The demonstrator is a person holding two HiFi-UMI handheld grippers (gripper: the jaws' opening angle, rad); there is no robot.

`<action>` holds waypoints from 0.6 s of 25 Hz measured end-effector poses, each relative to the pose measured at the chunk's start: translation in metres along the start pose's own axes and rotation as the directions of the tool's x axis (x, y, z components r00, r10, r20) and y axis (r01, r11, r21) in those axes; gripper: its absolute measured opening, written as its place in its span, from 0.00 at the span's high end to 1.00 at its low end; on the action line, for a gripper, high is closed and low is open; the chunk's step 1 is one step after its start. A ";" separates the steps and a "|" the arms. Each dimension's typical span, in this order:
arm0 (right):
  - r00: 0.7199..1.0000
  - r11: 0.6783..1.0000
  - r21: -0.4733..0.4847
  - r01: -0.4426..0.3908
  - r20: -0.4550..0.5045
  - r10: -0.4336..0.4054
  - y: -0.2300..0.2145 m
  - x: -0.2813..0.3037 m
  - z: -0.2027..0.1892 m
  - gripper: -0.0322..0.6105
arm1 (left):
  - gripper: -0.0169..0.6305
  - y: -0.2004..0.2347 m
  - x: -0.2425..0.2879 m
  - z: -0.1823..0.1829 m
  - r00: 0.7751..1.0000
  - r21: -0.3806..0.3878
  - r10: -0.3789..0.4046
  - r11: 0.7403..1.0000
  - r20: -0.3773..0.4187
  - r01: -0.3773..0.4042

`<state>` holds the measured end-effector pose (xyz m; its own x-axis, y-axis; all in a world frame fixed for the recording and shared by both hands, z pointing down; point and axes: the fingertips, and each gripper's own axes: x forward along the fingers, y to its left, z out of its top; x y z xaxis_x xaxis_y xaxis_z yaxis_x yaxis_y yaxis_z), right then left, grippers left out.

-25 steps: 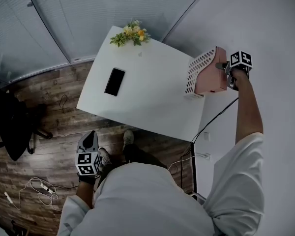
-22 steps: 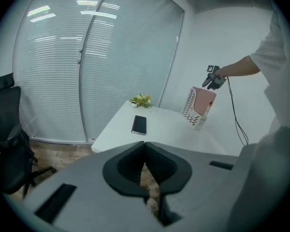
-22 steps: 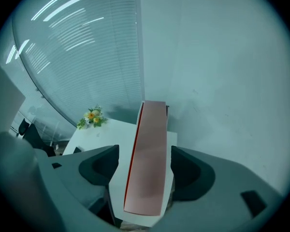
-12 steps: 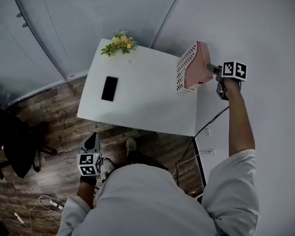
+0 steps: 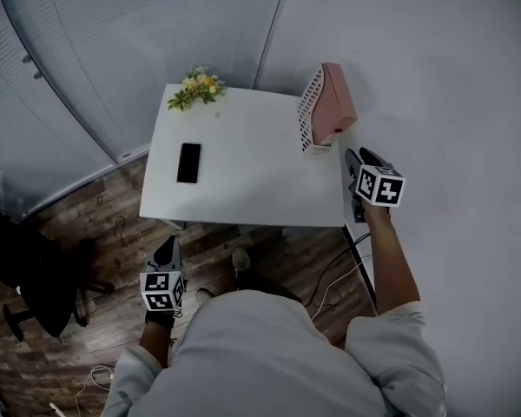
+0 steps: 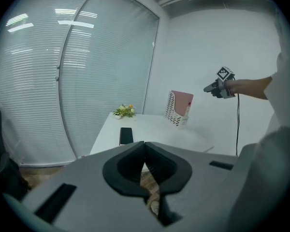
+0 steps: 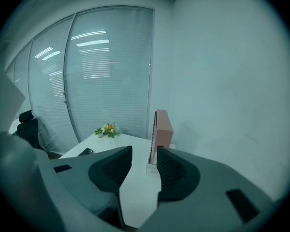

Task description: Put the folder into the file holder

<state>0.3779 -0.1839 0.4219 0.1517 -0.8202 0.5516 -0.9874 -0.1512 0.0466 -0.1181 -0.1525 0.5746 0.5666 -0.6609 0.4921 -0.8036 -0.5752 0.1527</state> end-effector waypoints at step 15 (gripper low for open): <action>0.988 0.995 0.060 0.075 0.132 -0.082 0.041 -0.091 -0.124 0.92 | 0.96 -0.034 -0.016 0.004 0.998 0.082 -0.063 0.995 -0.004 0.063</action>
<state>0.3182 -0.0470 0.4773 0.2371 -0.8704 0.4314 -0.9687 -0.2453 0.0374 -0.0995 -0.1243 0.5583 0.6151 -0.6219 0.4847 -0.7490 -0.6529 0.1129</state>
